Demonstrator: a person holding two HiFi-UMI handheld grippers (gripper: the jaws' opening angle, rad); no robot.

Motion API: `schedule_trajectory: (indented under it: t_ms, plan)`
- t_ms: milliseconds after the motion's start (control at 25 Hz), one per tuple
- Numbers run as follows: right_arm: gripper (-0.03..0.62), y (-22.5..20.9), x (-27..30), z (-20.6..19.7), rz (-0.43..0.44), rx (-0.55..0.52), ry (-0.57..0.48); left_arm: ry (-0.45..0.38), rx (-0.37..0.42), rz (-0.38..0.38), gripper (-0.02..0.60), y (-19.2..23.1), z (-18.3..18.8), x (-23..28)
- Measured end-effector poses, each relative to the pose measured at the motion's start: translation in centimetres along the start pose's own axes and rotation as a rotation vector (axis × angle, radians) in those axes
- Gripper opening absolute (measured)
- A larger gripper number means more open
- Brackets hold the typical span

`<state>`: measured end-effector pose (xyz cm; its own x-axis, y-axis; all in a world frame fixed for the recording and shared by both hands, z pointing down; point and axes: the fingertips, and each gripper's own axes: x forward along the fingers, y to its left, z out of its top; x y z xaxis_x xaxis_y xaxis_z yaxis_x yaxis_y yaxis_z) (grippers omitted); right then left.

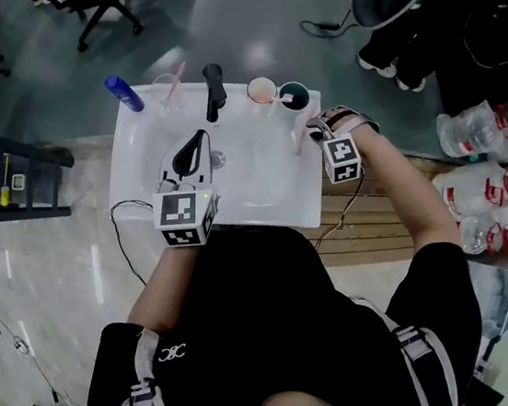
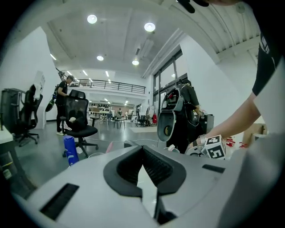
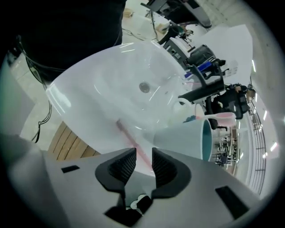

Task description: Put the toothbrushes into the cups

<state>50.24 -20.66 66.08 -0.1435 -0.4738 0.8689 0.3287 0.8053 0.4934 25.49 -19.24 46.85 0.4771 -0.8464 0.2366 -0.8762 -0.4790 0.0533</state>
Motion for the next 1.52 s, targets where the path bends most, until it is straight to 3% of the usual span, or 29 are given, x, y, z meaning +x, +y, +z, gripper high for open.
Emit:
schedule_trajectory:
  t_ms: [200,400,480,720,1000,1320,1520]
  plan:
    - [0.129,0.8,2.9,0.1,0.061,-0.152,0.056,0.016,-0.053,0.07,0.014,2.2,-1.6,-1.0]
    - [0.129,1.0,4.7,0.6,0.11,-0.208,0.075,0.018,-0.09,0.107,0.014,3.4,-2.7,-1.7]
    - [0.101,1.4,5.0,0.7,0.142,-0.236,0.086,0.018,-0.1,0.118,0.014,3.6,-3.1,-2.0]
    - [0.069,2.1,5.0,0.8,0.215,-0.243,0.11,0.011,-0.115,0.132,0.014,4.1,-3.6,-2.5]
    - [0.067,2.3,4.7,1.1,0.175,-0.243,0.096,0.0,-0.115,0.108,0.014,3.7,-3.2,-2.4]
    - [0.064,1.3,0.6,3.1,0.047,-0.106,0.039,-0.016,-0.088,0.04,0.014,2.3,-1.6,-1.7]
    - [0.063,-0.9,-4.0,5.3,-0.047,0.169,-0.081,-0.036,-0.06,-0.017,0.014,0.8,0.0,-1.0]
